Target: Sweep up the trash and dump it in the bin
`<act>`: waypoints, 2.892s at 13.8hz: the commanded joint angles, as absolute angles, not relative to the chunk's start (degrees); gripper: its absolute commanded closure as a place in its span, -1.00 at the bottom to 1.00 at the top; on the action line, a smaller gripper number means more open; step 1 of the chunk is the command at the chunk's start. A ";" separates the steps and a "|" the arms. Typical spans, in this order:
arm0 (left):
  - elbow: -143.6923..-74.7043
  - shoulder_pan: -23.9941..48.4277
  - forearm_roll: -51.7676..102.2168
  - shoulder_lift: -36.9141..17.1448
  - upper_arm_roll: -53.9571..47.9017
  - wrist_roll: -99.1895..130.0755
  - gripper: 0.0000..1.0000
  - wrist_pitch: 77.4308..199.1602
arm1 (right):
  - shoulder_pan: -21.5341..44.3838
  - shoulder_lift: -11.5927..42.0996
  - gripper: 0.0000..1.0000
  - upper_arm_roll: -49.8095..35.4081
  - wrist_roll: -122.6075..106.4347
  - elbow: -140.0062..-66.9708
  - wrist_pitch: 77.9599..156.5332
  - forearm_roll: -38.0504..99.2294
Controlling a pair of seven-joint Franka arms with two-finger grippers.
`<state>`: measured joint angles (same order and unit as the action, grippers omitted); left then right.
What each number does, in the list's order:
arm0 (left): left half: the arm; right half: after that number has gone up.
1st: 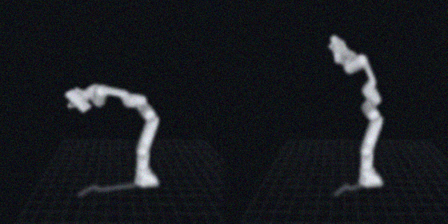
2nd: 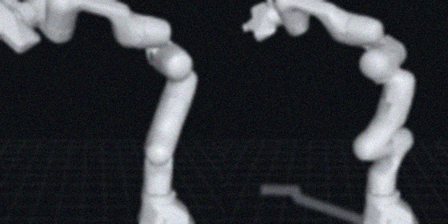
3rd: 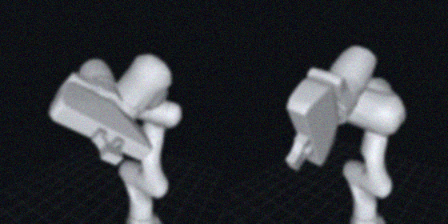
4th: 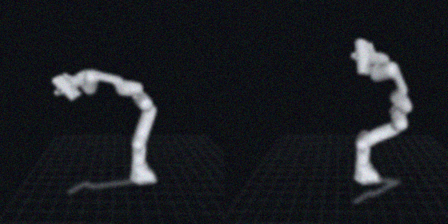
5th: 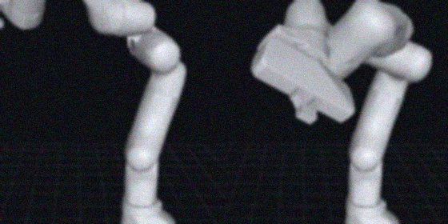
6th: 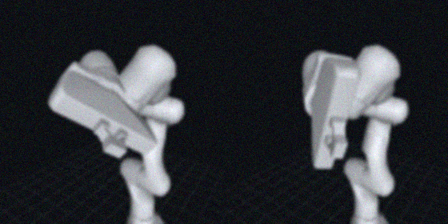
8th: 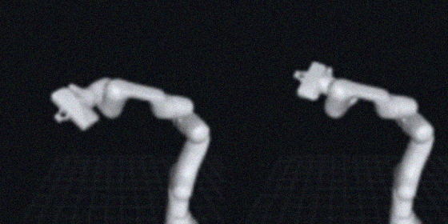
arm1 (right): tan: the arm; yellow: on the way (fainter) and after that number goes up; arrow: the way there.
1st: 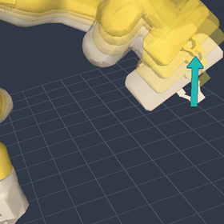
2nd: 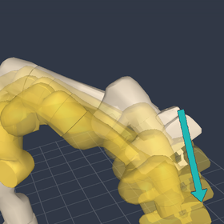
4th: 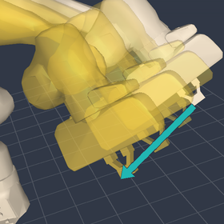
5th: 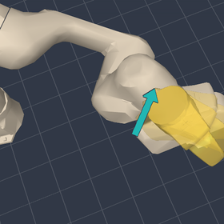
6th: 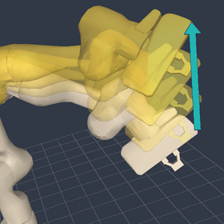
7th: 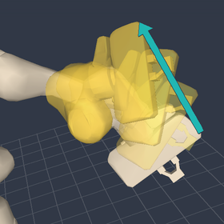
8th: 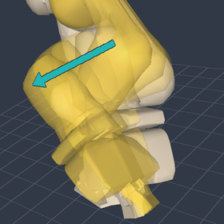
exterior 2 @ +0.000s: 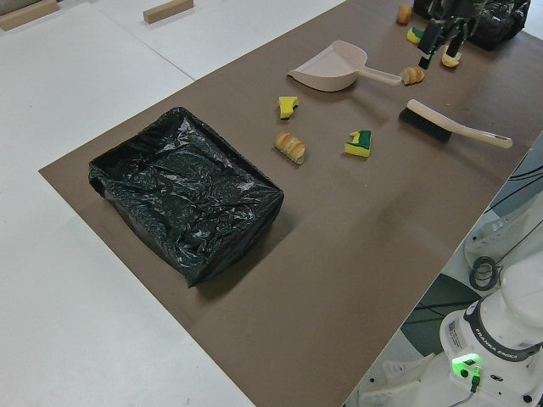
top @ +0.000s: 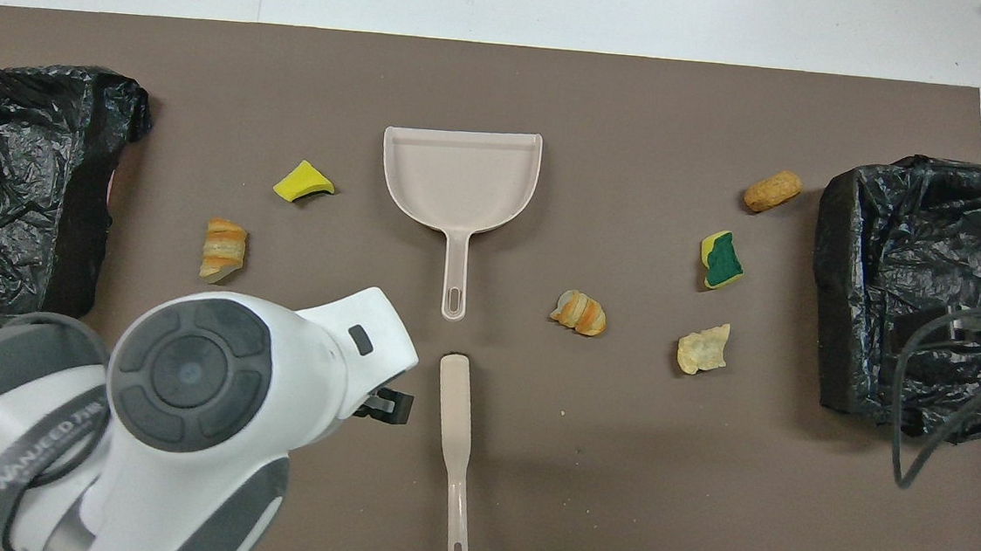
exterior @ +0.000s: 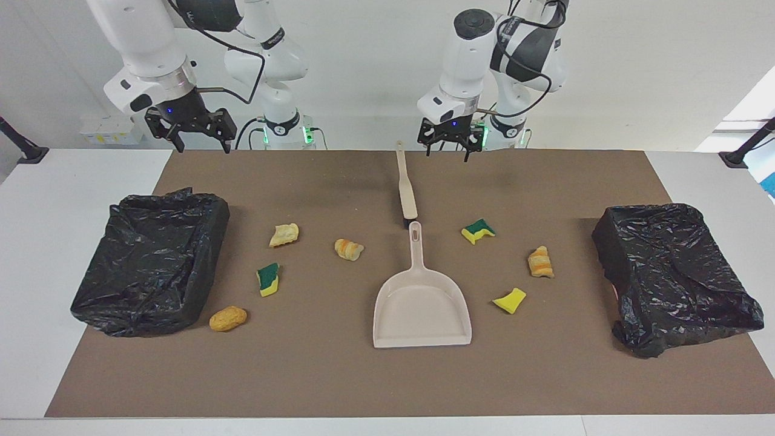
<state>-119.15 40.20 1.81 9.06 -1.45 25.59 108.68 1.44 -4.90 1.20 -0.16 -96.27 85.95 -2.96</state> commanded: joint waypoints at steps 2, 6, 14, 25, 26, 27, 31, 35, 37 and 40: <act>-124.88 47.88 2.29 6.17 -0.35 31.97 -1.00 116.69 | 2.46 -2.29 -1.00 -0.17 0.17 -94.92 87.27 -1.85; -131.03 52.02 2.29 5.71 -0.44 38.22 -1.00 123.83 | 4.30 2.10 -1.00 -1.41 1.23 -92.99 88.58 -1.50; -136.84 55.99 7.37 5.54 -0.62 40.17 -1.00 128.94 | 5.54 3.60 -1.00 -1.49 2.90 -93.52 92.63 -1.06; -137.37 56.60 13.09 5.71 -0.62 44.82 -0.60 127.62 | 13.44 6.33 -1.00 -1.76 7.46 -93.16 94.83 1.84; -137.37 56.60 13.10 5.80 -0.62 44.82 -0.55 127.44 | 13.88 6.33 -1.00 -1.67 8.08 -93.16 94.92 1.06; -137.37 56.60 13.10 5.71 -0.62 44.91 -0.48 127.44 | 13.89 6.50 -1.00 -1.76 8.26 -93.51 94.92 0.97; -137.37 56.43 13.80 5.71 -0.62 45.09 -0.10 127.35 | 14.41 6.77 -1.00 -1.67 8.44 -93.52 94.92 0.88; -136.50 55.64 13.71 5.10 -0.35 43.43 0.82 126.47 | 15.81 7.56 -1.00 -1.76 9.66 -93.52 95.36 0.88; -135.88 54.68 13.62 5.10 -0.18 40.71 1.00 126.48 | 16.08 8.00 -1.00 -1.76 10.72 -93.69 96.24 0.97; -134.30 52.21 12.75 5.71 -0.09 35.43 1.00 123.59 | 17.75 9.14 -1.00 -1.76 12.39 -93.69 97.99 1.14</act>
<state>-135.11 53.91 12.86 4.09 -0.17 38.59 126.86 17.22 7.98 -1.85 10.48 -94.25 96.45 0.07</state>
